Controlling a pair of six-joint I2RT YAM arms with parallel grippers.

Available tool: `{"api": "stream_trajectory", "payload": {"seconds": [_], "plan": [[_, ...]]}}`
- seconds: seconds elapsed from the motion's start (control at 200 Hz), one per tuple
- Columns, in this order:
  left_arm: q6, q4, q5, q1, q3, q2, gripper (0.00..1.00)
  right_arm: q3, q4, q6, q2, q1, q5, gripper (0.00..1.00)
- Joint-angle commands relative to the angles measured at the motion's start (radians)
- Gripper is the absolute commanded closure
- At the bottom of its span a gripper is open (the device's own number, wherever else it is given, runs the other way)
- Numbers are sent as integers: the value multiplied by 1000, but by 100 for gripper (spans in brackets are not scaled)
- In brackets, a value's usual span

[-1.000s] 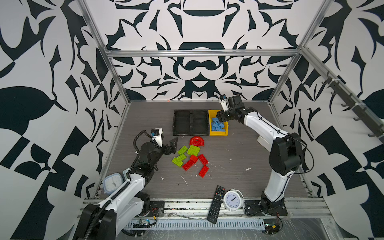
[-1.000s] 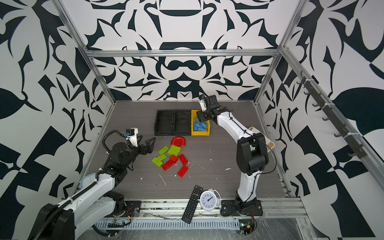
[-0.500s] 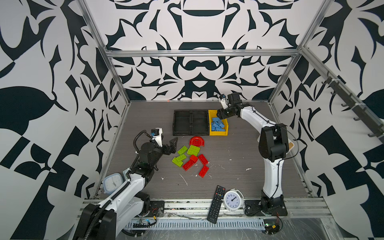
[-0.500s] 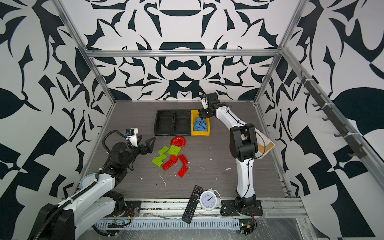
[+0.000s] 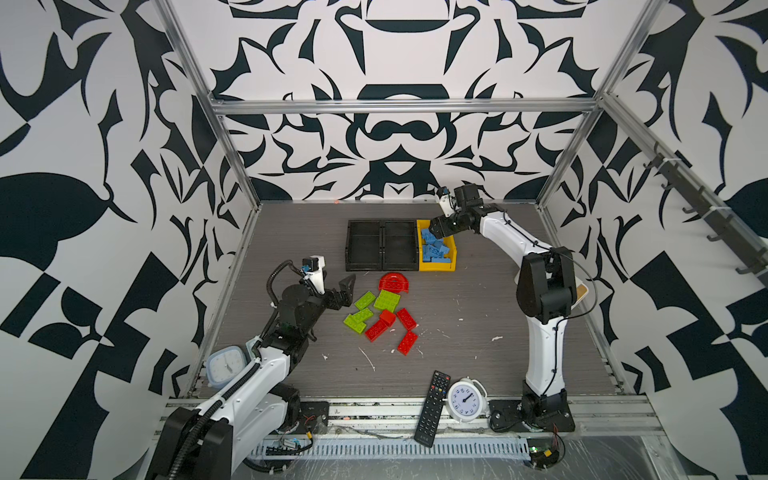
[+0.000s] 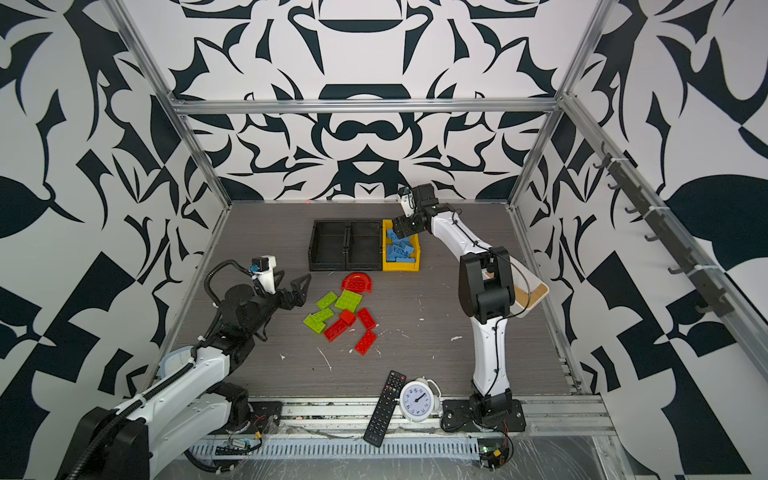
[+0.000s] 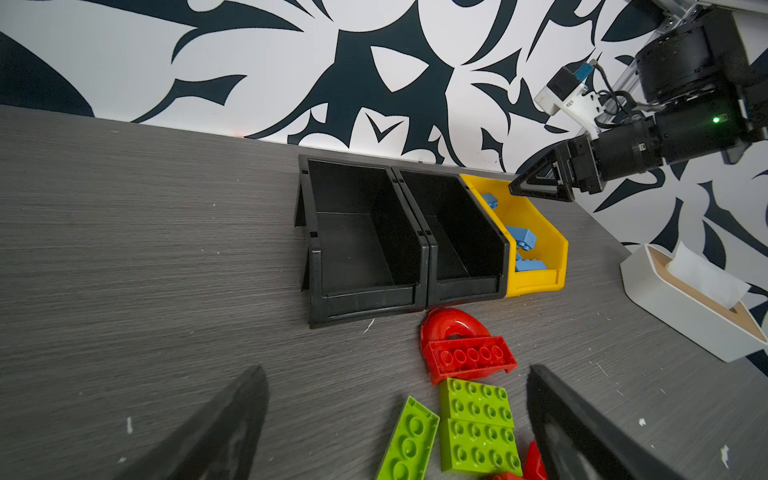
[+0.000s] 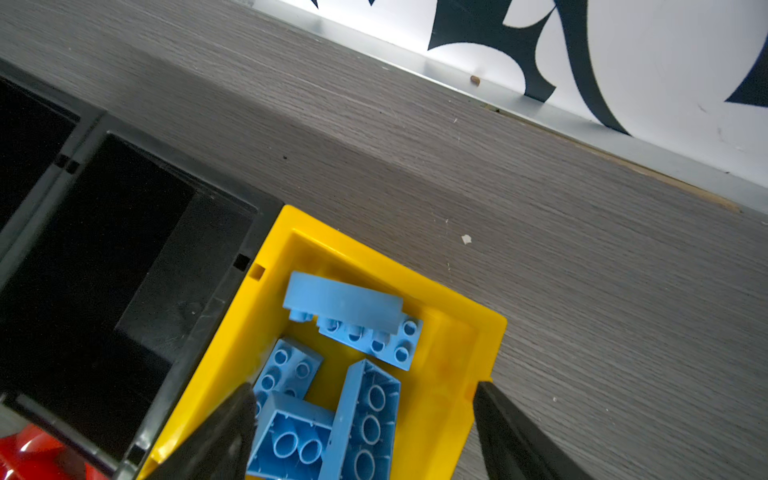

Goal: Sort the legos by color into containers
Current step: 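Lower the blue brick into the yellow bin and open the right gripper, then move the right gripper back over the red bricks in the pile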

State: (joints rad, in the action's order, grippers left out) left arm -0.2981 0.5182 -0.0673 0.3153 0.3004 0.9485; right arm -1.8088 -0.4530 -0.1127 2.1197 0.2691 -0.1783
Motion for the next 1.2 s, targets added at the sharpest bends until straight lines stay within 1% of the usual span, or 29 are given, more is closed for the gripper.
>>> {"api": "stream_trajectory", "payload": {"seconds": [0.0,0.08,0.16,0.225,0.325,0.43,0.48,0.555,0.685,0.78,0.85,0.975,1.195], "plan": [[2,1,2,-1,6,-14,1,46,-7,24,-139,2,-12,17],[0,0,0,-1,4,-19,1,138,-2,63,-232,20,-30,19],[-2,0,-6,-1,4,-20,1,276,23,92,-362,68,11,19],[-5,4,-12,0,5,-18,1,408,55,122,-475,121,47,19],[-7,8,-22,-1,6,-10,1,617,122,211,-643,228,99,21],[-13,17,-39,-1,11,4,1,743,134,263,-730,355,189,24],[-14,16,-43,0,15,8,0,768,116,278,-743,412,213,24],[-13,14,-37,-1,13,10,1,801,102,302,-744,472,224,24],[-12,17,-33,-1,13,16,1,831,96,324,-693,526,221,29],[-10,21,-30,-1,15,27,0,820,83,310,-635,560,179,30],[-9,23,-29,-1,16,32,0,810,78,309,-599,589,185,31],[-9,23,-30,-1,14,29,1,792,79,306,-546,618,185,32],[-10,24,-27,-1,8,15,0,798,120,297,-486,622,175,35]]}}
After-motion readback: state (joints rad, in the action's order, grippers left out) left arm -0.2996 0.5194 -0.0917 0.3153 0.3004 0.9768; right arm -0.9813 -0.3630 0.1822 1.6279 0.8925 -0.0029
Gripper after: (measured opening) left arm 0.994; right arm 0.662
